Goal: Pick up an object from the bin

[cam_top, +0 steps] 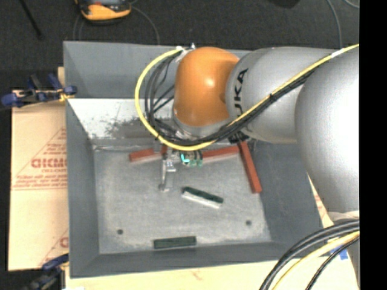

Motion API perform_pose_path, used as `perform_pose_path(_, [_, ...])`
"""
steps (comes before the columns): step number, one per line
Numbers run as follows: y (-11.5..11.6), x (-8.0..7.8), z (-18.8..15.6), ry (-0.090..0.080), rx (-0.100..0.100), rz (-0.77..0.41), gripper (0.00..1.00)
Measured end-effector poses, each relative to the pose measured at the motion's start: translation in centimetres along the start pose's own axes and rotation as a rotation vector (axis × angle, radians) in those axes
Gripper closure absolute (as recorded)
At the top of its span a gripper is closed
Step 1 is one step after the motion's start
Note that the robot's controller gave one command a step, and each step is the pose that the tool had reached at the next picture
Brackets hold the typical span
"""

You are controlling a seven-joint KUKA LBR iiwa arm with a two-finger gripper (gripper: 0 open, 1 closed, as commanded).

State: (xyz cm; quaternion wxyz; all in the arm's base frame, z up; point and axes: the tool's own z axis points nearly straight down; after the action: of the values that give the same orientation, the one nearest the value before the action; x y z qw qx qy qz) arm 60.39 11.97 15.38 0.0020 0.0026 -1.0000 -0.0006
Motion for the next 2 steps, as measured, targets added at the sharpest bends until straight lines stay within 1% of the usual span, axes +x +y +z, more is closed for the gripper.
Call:
perform_pose_path(1, [0.0,-0.2,-0.5,-0.007,-0.001,0.002,0.00])
perform_pose_path(2, [-1.7,-2.6,4.5,-0.016,0.000,-0.009,0.00])
